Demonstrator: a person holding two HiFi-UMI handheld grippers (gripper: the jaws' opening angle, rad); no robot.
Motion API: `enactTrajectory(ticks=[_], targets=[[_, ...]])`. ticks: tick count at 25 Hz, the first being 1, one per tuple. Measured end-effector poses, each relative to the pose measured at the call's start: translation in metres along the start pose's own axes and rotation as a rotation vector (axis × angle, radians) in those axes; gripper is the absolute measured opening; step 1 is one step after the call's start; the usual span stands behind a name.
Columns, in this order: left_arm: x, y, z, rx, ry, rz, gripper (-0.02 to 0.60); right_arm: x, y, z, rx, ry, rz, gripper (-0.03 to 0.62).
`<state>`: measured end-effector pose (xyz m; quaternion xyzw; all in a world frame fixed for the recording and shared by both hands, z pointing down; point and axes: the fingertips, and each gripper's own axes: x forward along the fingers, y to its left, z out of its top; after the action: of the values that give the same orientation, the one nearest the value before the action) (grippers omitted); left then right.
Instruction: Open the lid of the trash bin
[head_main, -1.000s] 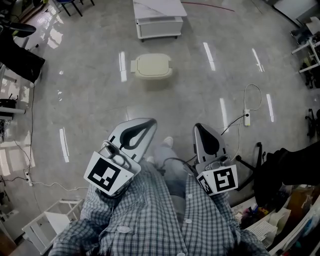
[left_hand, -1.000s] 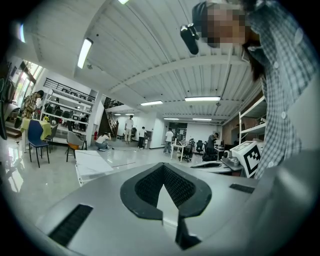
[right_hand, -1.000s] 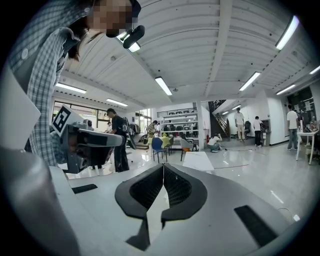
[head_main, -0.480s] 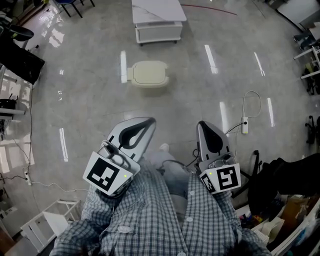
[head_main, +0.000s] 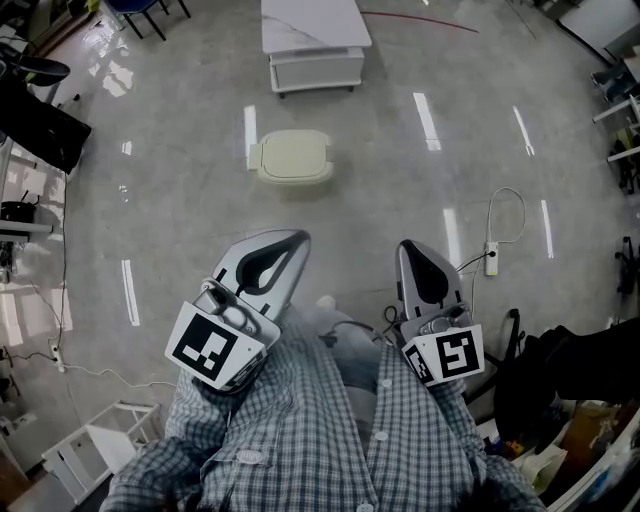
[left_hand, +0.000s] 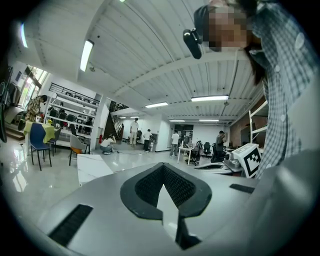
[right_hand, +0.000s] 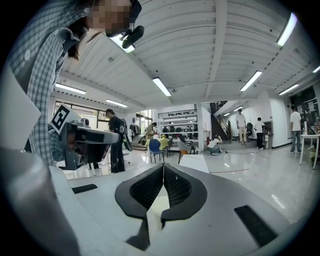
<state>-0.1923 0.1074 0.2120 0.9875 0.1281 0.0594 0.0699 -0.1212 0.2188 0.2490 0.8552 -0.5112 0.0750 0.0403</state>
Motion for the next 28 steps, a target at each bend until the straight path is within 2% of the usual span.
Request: enactTrajectory(ticks=[8,17,28], targets=[[0.024,-0.016,0.001,0.009,-0.008,-0.032,0.005,-0.022,-0.027,-0.006,0.013,0.011,-0.052,0.020],[0.036,-0.026,0.002,0.026,0.006,-0.081,0.005,-0.036,-0.034,-0.014,0.031,0.012,-0.104,0.020],[0.095,-0.025,-0.001,0.006,0.014,-0.218,0.005,-0.032,-0.070,-0.016,0.049,0.027,-0.201,0.020]])
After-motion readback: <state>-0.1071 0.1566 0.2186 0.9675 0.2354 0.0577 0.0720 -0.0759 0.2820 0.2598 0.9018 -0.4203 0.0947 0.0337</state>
